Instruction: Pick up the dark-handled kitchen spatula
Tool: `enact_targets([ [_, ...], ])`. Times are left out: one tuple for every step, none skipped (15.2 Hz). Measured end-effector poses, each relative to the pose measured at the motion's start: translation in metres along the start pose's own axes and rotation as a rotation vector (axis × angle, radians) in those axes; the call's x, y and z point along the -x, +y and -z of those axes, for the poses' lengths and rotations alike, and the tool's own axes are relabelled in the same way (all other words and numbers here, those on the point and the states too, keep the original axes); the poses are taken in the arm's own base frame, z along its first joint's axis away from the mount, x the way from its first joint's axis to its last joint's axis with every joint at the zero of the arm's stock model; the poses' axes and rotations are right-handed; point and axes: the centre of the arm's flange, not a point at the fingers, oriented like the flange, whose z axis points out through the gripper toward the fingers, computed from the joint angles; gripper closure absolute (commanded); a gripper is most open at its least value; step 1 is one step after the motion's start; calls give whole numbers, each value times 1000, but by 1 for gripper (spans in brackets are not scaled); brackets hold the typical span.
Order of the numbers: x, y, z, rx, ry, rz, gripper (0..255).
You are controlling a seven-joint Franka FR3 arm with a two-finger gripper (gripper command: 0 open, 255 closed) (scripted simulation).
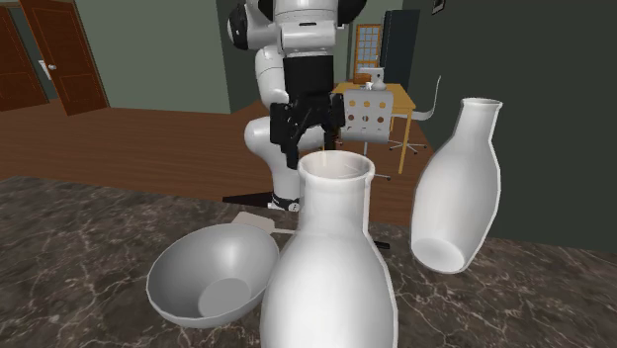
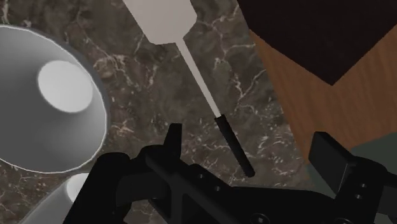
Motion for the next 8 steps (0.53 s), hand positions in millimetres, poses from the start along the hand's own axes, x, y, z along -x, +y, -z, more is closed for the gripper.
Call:
enact_targets([
  [-1,4,-12,-7,-1,76,0],
  [-2,9,-25,-14,-3,152,0],
  [-3,15,-37,-21,-5,226,0],
  [-6,21,-52,-29,-7,302,0],
  [-9,26,-64,-36,-8,378,0],
  [-11,31,-75,-42,-10,444,0],
  [-11,31,-82,-45,-10,481,0],
  [-12,33,-88,-46,-10,500,0],
])
